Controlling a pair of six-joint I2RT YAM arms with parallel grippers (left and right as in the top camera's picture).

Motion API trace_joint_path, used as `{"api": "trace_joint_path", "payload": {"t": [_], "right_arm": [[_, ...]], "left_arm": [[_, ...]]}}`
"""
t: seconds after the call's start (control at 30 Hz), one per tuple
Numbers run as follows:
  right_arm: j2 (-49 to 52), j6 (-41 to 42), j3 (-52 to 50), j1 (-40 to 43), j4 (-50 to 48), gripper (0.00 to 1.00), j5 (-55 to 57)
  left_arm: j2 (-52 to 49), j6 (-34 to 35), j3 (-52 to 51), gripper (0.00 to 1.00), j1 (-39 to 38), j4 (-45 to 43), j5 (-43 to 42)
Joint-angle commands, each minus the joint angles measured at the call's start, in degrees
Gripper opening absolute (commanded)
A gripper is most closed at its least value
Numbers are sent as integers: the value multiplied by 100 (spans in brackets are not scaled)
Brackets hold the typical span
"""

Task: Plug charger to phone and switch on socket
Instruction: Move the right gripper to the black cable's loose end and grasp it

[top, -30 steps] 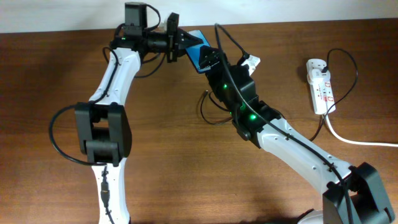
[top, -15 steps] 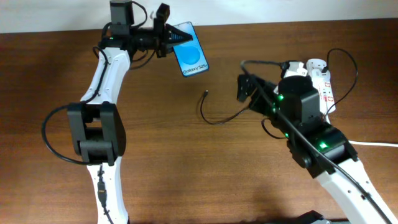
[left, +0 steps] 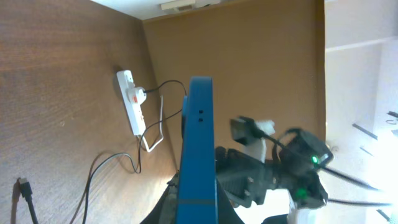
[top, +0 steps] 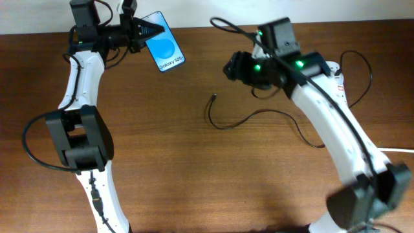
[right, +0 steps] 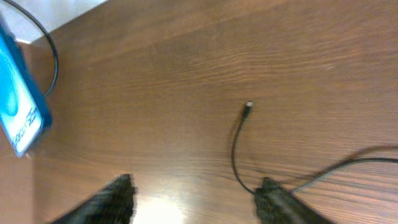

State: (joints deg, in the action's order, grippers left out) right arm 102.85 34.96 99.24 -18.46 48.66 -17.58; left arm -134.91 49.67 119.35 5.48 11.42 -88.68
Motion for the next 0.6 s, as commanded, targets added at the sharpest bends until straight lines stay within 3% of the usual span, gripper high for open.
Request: {"api": "trace_joint_path", "payload": {"t": [0.0,0.17,0.4,0.57], "right_arm": [[761,396,308,20,-144,49,-549],[1687,756,308,-26,-334,32,-601],[2369,1056,304,-216,-494,32,-577],[2763,1058,293,-221,-590,38,-577]], "left_arm": [[24,-50,59,0,-4,-20,-138],[24,-50,59,0,-7,153,-136],[24,-50,59,0,-7,153,-138],[24,-50,59,0,-7,149,-136]]}}
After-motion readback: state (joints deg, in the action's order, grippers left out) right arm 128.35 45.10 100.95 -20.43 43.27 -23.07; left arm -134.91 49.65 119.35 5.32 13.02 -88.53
